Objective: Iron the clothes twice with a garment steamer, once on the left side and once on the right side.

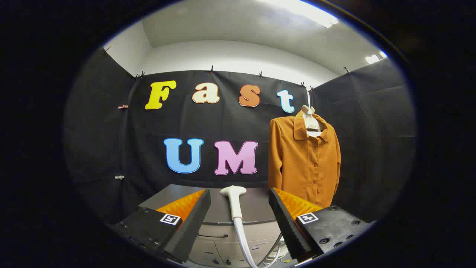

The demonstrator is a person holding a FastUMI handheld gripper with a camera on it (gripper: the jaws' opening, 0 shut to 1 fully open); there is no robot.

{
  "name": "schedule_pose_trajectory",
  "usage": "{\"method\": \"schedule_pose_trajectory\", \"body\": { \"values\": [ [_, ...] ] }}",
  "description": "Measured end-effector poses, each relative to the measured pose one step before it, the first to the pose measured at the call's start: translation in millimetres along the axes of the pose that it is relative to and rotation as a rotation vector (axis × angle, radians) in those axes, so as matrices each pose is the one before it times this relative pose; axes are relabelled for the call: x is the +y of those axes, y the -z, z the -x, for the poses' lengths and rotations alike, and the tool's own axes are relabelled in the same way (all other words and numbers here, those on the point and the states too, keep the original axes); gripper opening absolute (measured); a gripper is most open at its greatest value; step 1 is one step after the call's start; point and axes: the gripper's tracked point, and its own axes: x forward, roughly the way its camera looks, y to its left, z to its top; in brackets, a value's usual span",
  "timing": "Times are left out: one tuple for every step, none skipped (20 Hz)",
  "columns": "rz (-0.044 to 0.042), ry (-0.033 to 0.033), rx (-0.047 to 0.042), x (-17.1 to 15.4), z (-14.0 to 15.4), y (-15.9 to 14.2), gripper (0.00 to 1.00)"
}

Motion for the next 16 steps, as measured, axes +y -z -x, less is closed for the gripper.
{"method": "schedule_pose_trajectory", "body": {
  "values": [
    [0.00089,-0.00002,0.00028,0.82,-0.45,-0.10,0.98],
    [-0.00023,-0.00125,-0.00039,1.11,0.33,-0.08,0.98],
    [-0.00080,-0.00112,-0.00090,0.67,-0.21,-0.06,0.98],
    [-0.00101,-0.00124,0.00064,1.44,-0.66,-0.56,0.98],
    [0.00037,-0.00107,0.00183,0.61,-0.58,0.22,0.98],
    [0.00081,0.00051,0.00278,-0.07,-0.54,1.05,0.98],
    [0.00063,0.00138,0.00171,0.11,-1.56,0.53,0.98],
    [-0.00091,-0.00065,0.00129,0.60,-0.96,-0.53,0.98],
    [-0.00097,-0.00097,0.00103,0.59,-1.19,-0.22,0.98],
    [-0.00061,-0.00024,0.00025,-0.18,-0.25,0.43,0.98],
    [0.00002,-0.00154,-0.00067,1.13,-0.56,-0.57,0.98],
    [0.00102,-0.00122,-0.00124,1.58,-0.18,-1.12,0.98],
    [0.00145,-0.00141,-0.00138,0.69,-0.94,-0.69,0.98],
    [0.00178,-0.00155,-0.00117,1.12,-0.02,-0.72,0.98],
    [0.00102,-0.00183,-0.00081,1.03,0.04,0.39,0.98],
    [0.00114,-0.00094,0.00019,1.20,-0.09,0.01,0.98]
  ]
}}
